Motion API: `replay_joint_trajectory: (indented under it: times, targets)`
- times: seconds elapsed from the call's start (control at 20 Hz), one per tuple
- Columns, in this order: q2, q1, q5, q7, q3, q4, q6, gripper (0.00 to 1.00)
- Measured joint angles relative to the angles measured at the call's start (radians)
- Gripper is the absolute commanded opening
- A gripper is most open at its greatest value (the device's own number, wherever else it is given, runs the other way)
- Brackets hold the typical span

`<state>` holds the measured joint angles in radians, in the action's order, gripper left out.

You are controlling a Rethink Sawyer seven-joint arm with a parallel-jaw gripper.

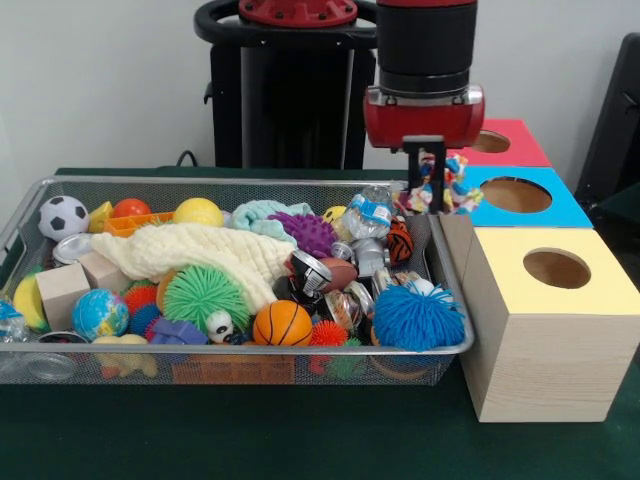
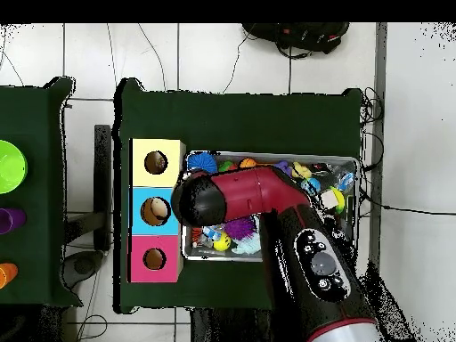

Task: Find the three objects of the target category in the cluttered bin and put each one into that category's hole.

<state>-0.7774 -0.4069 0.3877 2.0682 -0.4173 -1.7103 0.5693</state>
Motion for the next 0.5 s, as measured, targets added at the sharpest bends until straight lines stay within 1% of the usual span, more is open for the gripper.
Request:
replay_joint_trajectory:
  times: [0.15,0.5]
  targets:
    - [0.0,0.039,-0.011,0.0,0.0,0.036,0.0,0.0]
    - [0.0,0.097,-0.025,0.0,0.005,0.082,0.001,0.0]
